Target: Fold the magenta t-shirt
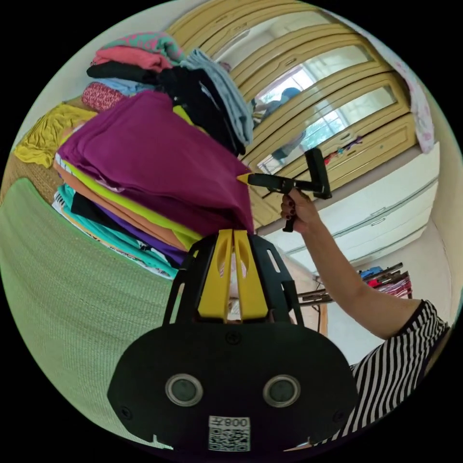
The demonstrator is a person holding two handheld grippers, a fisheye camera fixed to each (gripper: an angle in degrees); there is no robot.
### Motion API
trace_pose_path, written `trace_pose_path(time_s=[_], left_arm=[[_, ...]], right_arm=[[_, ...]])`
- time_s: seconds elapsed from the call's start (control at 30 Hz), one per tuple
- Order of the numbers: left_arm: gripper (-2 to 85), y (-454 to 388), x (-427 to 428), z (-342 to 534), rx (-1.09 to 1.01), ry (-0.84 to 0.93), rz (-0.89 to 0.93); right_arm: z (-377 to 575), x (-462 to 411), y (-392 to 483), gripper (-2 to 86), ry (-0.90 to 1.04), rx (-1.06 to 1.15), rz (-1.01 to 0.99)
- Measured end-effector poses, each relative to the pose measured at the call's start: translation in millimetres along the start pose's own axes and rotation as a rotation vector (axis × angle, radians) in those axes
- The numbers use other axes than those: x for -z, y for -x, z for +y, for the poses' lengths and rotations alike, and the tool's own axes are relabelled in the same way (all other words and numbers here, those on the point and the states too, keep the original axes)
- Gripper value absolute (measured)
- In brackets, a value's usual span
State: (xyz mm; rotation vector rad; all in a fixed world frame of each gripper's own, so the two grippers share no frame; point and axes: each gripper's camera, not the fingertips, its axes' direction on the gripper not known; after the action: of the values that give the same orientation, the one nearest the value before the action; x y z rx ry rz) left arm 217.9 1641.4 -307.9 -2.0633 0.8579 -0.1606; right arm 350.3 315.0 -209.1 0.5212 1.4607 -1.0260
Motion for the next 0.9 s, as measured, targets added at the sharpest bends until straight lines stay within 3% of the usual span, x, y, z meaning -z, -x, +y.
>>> trace_pose_path(time_s=[0.07,0.23,0.33,0.53,0.7,0.9], left_arm=[[0.3,5,-4,3,0.011,0.003,-0.01],[0.1,-1,18,15,-0.047,-0.122,-0.011],[0.1,-1,13,9,-0.074,-0.089,-0.056],[0.1,16,13,25,-0.009,-0.061,-0.083],[0.1,15,43,50,-0.066,-0.083,-0.165],[0.1,42,71,109,-0.038,-0.004,-0.363]], right_arm=[[-2,-27,6,0.0,0.068,-0.002,0.084],[27,3,43,0.0,-0.108,0.058,0.07],[55,7,91,0.0,-0.161,0.182,-0.018],[98,-64,148,0.0,-0.026,0.298,0.073],[116,-37,166,0.0,-0.183,0.287,0.075],[162,-26,249,0.1,-0.315,0.521,0.087]])
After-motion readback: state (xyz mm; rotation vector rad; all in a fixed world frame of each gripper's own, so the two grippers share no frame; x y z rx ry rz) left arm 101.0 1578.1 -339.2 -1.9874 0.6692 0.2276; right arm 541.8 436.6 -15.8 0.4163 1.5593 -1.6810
